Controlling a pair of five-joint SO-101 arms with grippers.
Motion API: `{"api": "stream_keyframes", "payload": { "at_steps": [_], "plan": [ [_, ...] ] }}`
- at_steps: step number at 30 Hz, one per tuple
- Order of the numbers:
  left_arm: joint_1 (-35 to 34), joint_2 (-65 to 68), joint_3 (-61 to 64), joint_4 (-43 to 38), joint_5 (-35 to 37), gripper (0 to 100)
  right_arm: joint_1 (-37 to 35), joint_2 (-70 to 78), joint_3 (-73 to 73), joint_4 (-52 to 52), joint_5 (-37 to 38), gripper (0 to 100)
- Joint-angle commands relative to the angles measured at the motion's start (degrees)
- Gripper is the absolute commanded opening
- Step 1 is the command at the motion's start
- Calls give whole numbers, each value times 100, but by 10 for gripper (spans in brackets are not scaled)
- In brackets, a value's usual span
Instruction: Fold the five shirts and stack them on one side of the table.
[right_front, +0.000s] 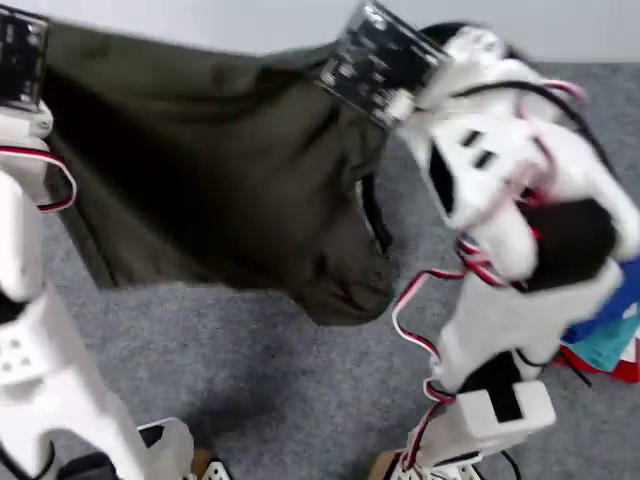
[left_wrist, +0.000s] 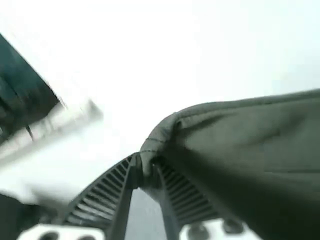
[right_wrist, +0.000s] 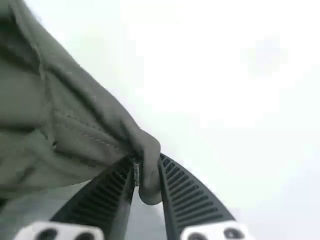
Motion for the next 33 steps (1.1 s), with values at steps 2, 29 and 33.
{"api": "stream_keyframes", "payload": {
  "at_steps": [2, 29, 33],
  "plan": [
    [413, -352, -497, -536, 26, 5, 479, -567, -229, -673, 571, 11],
    [598, -1407, -637, 589, -1213, 5, 1411, -1560, 220, -716, 1363, 11],
    [598, -1002, 435, 1064, -1908, 5, 1138, -1226, 1310, -31, 1398, 11]
  ]
}}
